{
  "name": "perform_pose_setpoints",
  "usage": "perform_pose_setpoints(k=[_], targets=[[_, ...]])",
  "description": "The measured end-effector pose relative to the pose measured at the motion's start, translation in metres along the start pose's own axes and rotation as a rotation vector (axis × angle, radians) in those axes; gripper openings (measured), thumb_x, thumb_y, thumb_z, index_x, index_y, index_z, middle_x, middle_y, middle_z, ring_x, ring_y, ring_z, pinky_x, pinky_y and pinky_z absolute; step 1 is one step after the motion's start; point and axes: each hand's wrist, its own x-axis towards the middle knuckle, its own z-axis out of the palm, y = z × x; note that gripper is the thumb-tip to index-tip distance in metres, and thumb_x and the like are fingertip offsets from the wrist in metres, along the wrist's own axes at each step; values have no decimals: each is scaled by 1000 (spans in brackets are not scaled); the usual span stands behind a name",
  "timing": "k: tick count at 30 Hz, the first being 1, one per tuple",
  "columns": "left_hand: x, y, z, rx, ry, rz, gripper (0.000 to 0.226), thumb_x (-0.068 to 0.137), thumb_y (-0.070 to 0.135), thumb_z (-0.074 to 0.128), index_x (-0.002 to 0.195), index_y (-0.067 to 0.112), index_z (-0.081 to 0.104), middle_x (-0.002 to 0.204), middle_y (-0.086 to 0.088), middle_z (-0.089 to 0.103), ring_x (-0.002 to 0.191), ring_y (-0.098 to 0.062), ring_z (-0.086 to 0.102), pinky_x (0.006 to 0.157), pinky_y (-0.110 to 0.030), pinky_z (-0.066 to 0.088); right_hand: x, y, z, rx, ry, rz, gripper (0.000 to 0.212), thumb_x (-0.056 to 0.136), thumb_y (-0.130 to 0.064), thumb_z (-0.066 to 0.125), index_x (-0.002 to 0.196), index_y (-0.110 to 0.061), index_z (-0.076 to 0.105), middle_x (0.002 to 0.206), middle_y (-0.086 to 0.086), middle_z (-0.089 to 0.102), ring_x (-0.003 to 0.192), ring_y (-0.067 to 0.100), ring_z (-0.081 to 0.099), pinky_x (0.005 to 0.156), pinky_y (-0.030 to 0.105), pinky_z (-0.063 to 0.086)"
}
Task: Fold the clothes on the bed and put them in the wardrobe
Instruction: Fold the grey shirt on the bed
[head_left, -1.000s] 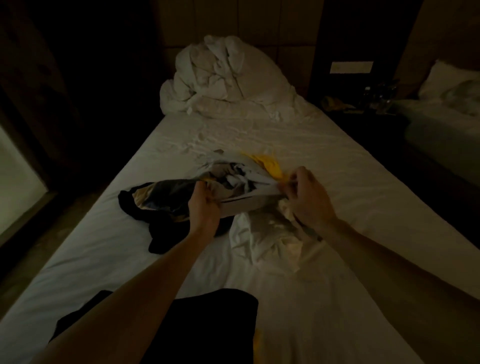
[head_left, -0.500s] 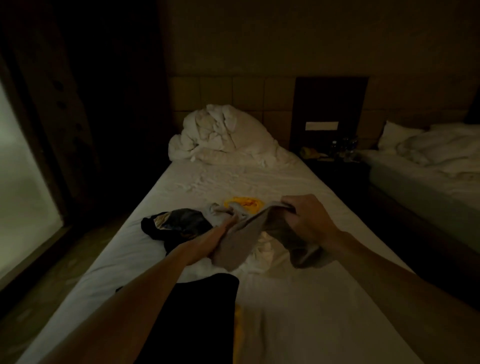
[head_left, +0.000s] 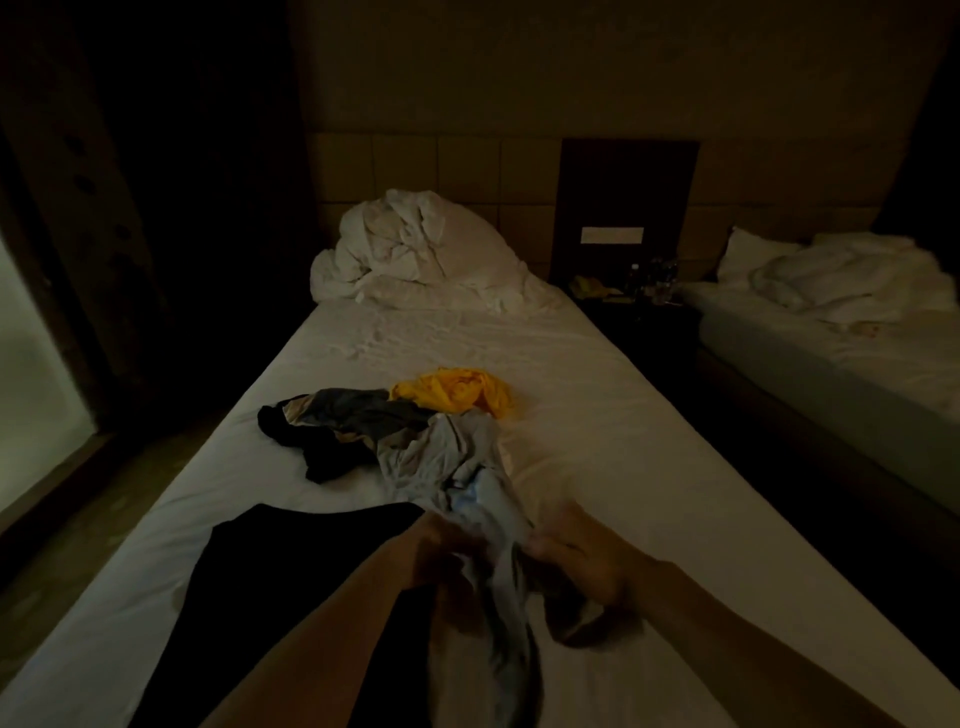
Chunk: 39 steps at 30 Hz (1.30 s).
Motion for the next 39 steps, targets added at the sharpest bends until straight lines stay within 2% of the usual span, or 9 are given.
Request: perform_pose_setpoints(k=[4, 9, 11, 13, 18, 23, 28, 34, 39], targets=[[7, -4, -7, 285, 175, 81, 14, 88, 9, 64, 76, 14, 58, 74, -2, 58, 66, -14, 57, 73, -31, 54, 1, 38, 11, -188, -167, 315, 73, 68, -95, 21, 60, -27, 48, 63, -1, 47, 59, 11, 47, 63, 34, 39], [43, 7, -28, 429, 432, 216, 28, 86, 23, 68, 64, 13, 55, 69, -8, 56, 67, -21, 59, 72, -42, 53, 30, 84, 16, -412, -159, 345, 50, 99, -52, 40, 72, -15, 61, 78, 6, 58, 74, 18, 57, 66, 35, 41], [61, 14, -35, 451, 470, 242, 18, 86, 26, 69, 99, 15, 64, 98, -3, 61, 95, -20, 61, 77, -34, 48, 53, 105, 14, -416, -67, 302, 41, 97, -41, 41, 96, -10, 67, 100, 10, 63, 94, 25, 59, 78, 38, 45], [90, 14, -41, 490, 490, 247, 60, 86, 29, 69, 139, 15, 44, 139, -5, 48, 126, -25, 49, 91, -33, 46, 81, 127, 13, -330, 17, 332, 35, 96, -32, 45, 121, -14, 61, 121, 8, 60, 110, 25, 56, 89, 36, 46], [157, 2, -50, 785, 457, 311, 103, 81, 33, 70, 154, 33, -3, 163, 0, -5, 149, -30, -2, 116, -50, 19, 151, 186, 18, -388, 53, 309, 63, 96, -30, 52, 153, -24, 25, 157, 1, 29, 145, 23, 25, 113, 37, 30], [209, -11, -58, 714, 430, 357, 94, 87, 11, 58, 152, 39, -4, 142, -6, 45, 113, -28, 57, 84, -42, 52, 207, 227, 38, -571, -17, 294, 70, 89, -21, 53, 151, -35, 23, 150, -3, 37, 137, 24, 33, 105, 46, 37], [213, -21, -95, 311, 495, 399, 78, 80, 18, 71, 144, 34, 29, 110, -3, 64, 95, -27, 66, 76, -43, 56, 221, 247, 44, -417, 175, 381, 33, 97, -25, 46, 129, -19, 52, 128, 7, 54, 119, 28, 48, 94, 39, 44], [182, -47, -136, 508, 837, 76, 80, 90, 31, 61, 153, 26, 11, 146, -17, 28, 112, -41, 53, 77, -40, 49, 203, 251, 30, -268, 613, 688, 27, 98, -26, 48, 116, -6, 50, 115, 20, 63, 104, 35, 61, 86, 42, 49], [182, -36, -131, 986, 862, 4, 94, 86, 39, 63, 152, 36, -5, 156, -14, 5, 142, -39, 14, 114, -49, 21, 182, 254, 12, -411, 452, 946, 41, 97, -32, 48, 133, -16, 35, 127, 13, 54, 112, 35, 53, 87, 44, 48]])
